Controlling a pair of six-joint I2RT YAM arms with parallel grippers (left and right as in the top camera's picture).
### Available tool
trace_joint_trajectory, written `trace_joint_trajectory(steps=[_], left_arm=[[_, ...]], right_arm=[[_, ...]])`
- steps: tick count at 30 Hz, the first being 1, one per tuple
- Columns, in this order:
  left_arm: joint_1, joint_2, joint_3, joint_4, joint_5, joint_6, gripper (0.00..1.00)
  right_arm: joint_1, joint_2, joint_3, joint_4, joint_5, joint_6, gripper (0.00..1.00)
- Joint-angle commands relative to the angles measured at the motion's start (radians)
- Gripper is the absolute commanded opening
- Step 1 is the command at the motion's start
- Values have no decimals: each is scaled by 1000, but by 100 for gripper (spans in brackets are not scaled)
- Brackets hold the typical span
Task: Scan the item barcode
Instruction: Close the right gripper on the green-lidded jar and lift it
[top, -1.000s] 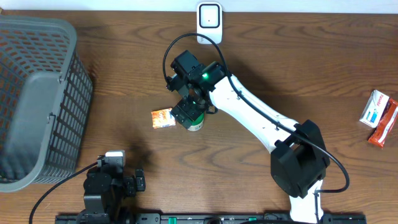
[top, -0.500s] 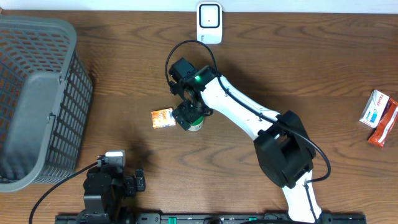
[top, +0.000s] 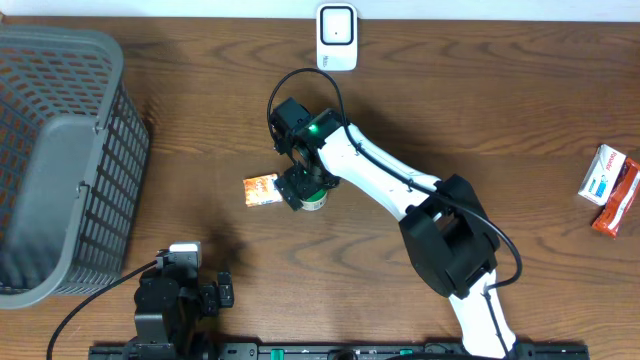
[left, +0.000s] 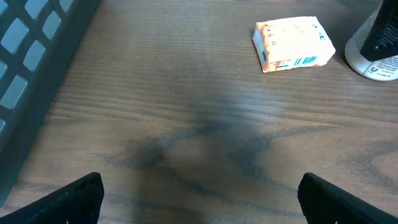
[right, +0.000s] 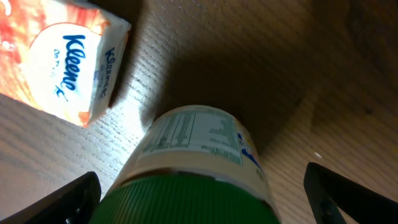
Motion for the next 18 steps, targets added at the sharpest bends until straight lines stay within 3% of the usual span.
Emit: trace_joint_trajectory(steps=[1,11,18], left_arm=[[3,-1,2,-15,-9,-8,99],[3,-1,2,-15,-9,-8,99],[3,-1,2,-15,-9,-8,99]], right_arm=[[11,26,-2,3,9,24,99],[11,69,-2,11,9,28,99],[11,69,-2,8,9,42,88]])
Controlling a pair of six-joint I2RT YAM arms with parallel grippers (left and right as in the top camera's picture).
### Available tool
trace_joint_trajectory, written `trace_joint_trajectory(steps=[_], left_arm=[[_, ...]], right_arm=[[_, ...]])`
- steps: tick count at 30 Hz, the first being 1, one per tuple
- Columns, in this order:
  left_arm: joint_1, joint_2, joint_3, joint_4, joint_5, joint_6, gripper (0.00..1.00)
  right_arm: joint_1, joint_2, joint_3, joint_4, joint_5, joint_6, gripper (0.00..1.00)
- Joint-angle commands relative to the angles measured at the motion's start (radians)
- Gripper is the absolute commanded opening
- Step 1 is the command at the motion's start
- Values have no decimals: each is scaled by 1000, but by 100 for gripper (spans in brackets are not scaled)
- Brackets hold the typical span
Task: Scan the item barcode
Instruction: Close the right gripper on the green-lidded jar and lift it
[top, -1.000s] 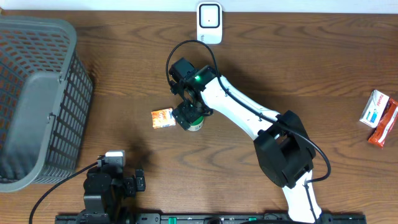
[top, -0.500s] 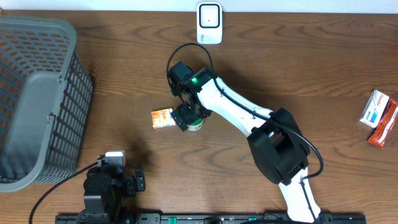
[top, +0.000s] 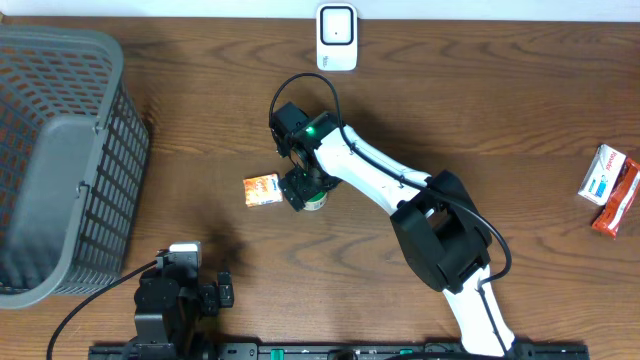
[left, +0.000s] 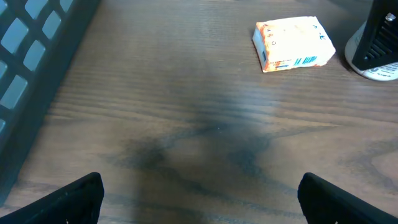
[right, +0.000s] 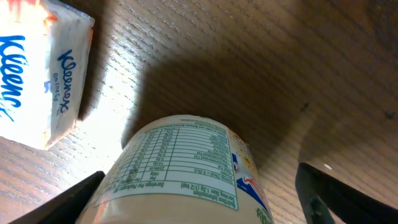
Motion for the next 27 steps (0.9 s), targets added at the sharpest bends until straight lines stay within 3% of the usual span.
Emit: trace_joint_trajectory(steps=[1,10,18,27], left_arm=[[3,-1,2,-15,-9,-8,99],[3,-1,2,-15,-9,-8,99],[3,-1,2,-15,-9,-8,99],[3,-1,2,-15,-9,-8,99]], right_arm=[[11,23,-3,0,-8,15,86],[11,23,51,-49,-8,16,61],[11,23,134,-142,-8,38,61],[9,23,241,-394,-13,94,58]])
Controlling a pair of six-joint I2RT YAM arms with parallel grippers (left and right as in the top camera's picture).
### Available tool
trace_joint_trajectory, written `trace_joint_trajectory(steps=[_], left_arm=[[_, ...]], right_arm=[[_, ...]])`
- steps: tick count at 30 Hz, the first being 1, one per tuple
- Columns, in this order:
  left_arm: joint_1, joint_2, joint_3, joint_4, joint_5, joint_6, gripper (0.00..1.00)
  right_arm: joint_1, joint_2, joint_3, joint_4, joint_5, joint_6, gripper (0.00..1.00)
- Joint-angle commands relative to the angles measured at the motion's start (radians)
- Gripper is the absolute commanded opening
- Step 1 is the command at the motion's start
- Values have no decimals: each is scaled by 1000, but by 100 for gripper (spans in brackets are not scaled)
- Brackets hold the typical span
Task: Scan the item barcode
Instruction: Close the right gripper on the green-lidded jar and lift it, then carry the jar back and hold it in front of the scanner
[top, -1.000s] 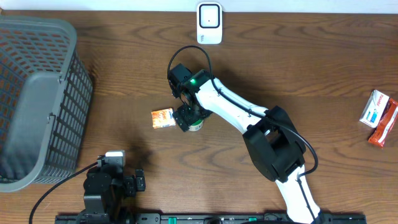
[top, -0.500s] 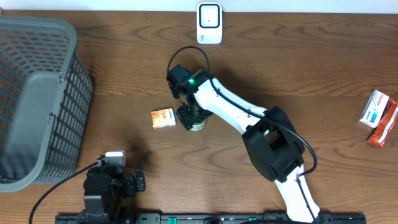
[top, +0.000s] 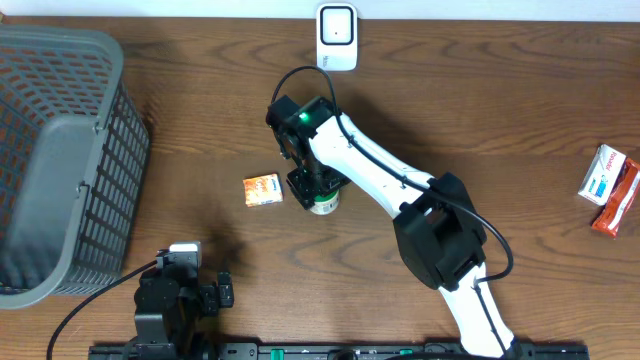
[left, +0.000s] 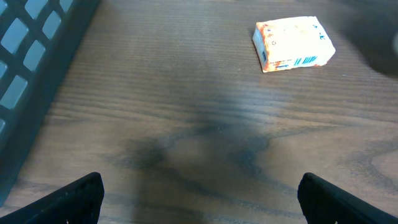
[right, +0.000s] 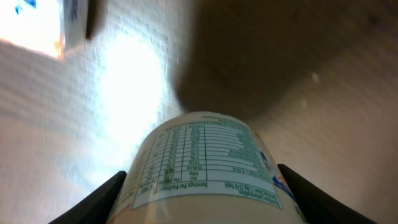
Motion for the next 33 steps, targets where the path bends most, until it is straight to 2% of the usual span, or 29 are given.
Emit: trace_joint_trajectory(steps=[1,6,12,19,23,27,30,33], left_arm=[[3,-1,2,-15,-9,-8,99],[3,-1,2,-15,-9,-8,99],[3,-1,2,-15,-9,-8,99],[3,-1,2,-15,-9,-8,99],[3,-1,2,-15,-9,-8,99],[3,-1,2,-15,-9,-8,99],[3,-1,2,-15,-9,-8,99],[3,-1,2,-15,-9,-8,99]], right_arm=[[3,-1,53,-59,-12,58,58],[-23,-1,55,-135,-90,56,57],[-114,-1,55,-135,-214,10,57],[-197,-1,55,-122,-220,11,52],[-212,-1,56,-29,-262,8,52],[-198,-1,56,126,-451,-114,51],[-196,-1,63,186,-430,-130,49],[-197,-1,113,222,-309,-143,48]])
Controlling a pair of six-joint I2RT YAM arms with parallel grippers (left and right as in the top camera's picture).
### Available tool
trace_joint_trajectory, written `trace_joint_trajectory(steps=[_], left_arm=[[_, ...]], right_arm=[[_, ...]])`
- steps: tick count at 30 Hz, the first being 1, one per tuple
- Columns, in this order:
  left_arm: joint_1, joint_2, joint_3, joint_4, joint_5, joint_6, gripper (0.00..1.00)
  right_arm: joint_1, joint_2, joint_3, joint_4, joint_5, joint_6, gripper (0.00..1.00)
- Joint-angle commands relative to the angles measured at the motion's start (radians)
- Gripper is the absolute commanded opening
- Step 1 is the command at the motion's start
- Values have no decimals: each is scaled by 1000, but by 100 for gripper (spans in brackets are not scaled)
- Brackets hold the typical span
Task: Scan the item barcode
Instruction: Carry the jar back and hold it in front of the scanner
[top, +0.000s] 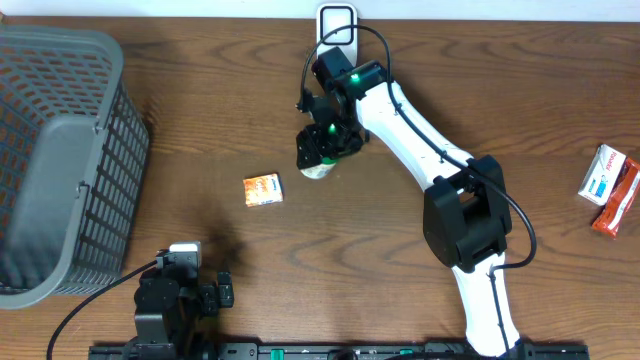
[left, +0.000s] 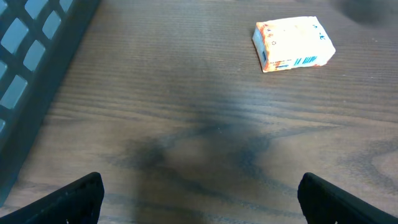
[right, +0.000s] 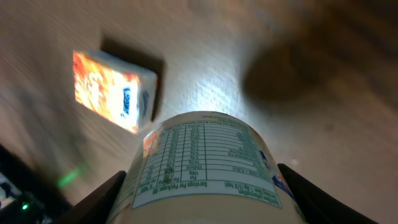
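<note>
A cream jar (top: 318, 166) with a printed nutrition label (right: 205, 158) hangs above the table, and my right gripper (top: 326, 146) is shut on it. In the right wrist view the gripper (right: 205, 198) has both fingers pressed to the jar's sides. The white barcode scanner (top: 338, 14) stands at the table's far edge, just beyond the right arm and partly covered by it. My left gripper (top: 186, 297) rests at the near left edge; in its own view the gripper (left: 199, 200) is open with only bare wood between the fingers.
An orange tissue pack (top: 263, 189) lies on the table left of the jar, also seen as the pack (left: 293, 43) and the pack (right: 115, 91). A grey mesh basket (top: 60, 160) fills the left side. Two small packets (top: 610, 187) lie at the far right.
My right gripper, still shut on the jar, has moved from beside the tissue pack toward the far edge near the scanner and stands higher. The tissue pack and left arm have not moved.
The jar stood on the table by the tissue pack with my right gripper open over its green lid. Then the fingers were lower round the jar. Then they were shut on it, a little to the right. Now the jar hangs near the scanner.
</note>
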Motion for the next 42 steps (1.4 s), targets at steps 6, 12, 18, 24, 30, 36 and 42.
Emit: trace_joint_trajectory(steps=[6,12,18,24,30,36,42], left_arm=[[3,-1,2,-15,-9,-8,99],[3,-1,2,-15,-9,-8,99],[3,-1,2,-15,-9,-8,99],[3,-1,2,-15,-9,-8,99],[3,-1,2,-15,-9,-8,99],[3,-1,2,-15,-9,-8,99],[3,-1,2,-15,-9,-8,99]], right_arm=[[13,-1,170,142,215,-161,50],[7,-1,156,418,458,-208,51],[-33,18,138,663,506,-218,53],[-102,140,138,946,508,-218,57],[-111,256,138,1184,623,-218,57],[-110,278,138,1233,634,-219,57],[-107,233,140,1180,793,-310,55]])
